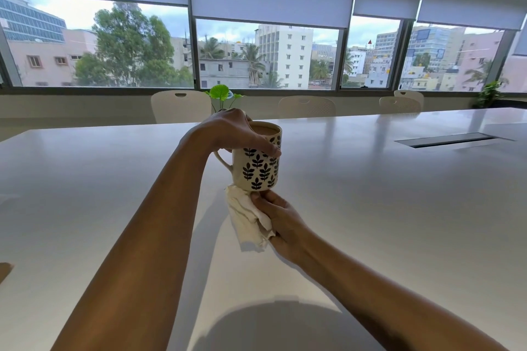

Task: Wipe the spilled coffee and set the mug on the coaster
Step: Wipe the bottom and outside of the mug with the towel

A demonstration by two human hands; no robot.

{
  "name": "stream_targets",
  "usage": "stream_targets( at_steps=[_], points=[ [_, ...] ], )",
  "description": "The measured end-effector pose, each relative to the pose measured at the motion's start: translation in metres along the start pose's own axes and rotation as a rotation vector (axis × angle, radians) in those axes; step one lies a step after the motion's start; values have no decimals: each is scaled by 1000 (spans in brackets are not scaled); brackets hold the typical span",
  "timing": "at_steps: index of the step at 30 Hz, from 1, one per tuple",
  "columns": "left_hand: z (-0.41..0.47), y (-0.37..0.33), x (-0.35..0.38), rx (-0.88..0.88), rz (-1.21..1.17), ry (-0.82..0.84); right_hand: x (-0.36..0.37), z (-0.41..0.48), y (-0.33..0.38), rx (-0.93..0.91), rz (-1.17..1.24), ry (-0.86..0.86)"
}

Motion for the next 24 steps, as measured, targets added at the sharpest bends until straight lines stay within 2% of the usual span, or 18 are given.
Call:
stream_targets(
  at_steps=[7, 12, 17, 21, 24],
  points=[
    [0, -3, -5, -8, 33, -18, 10, 12, 7, 66, 105, -164],
    [-1, -6, -7, -10, 49, -18, 6, 19, 7, 101, 91, -266],
    [-1, -4, -3, -13, 53, -25, -9, 21, 14, 83, 101, -289],
    [-1, 1, -4, -19, 44, -43, -45, 17, 34, 24, -123, -500],
    [-1, 7, -7, -28, 48, -52, -70, 17, 61, -108, -389, -601]
  ],
)
Point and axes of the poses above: each hand's wrist, its own z-axis towards the middle knuckle, its own x-axis out of the palm, y = z × x, the point moved 4 cm from there along z, towards the middle knuckle, and after that the axes turned 5 degrees about -x, right-handed, at the moved point
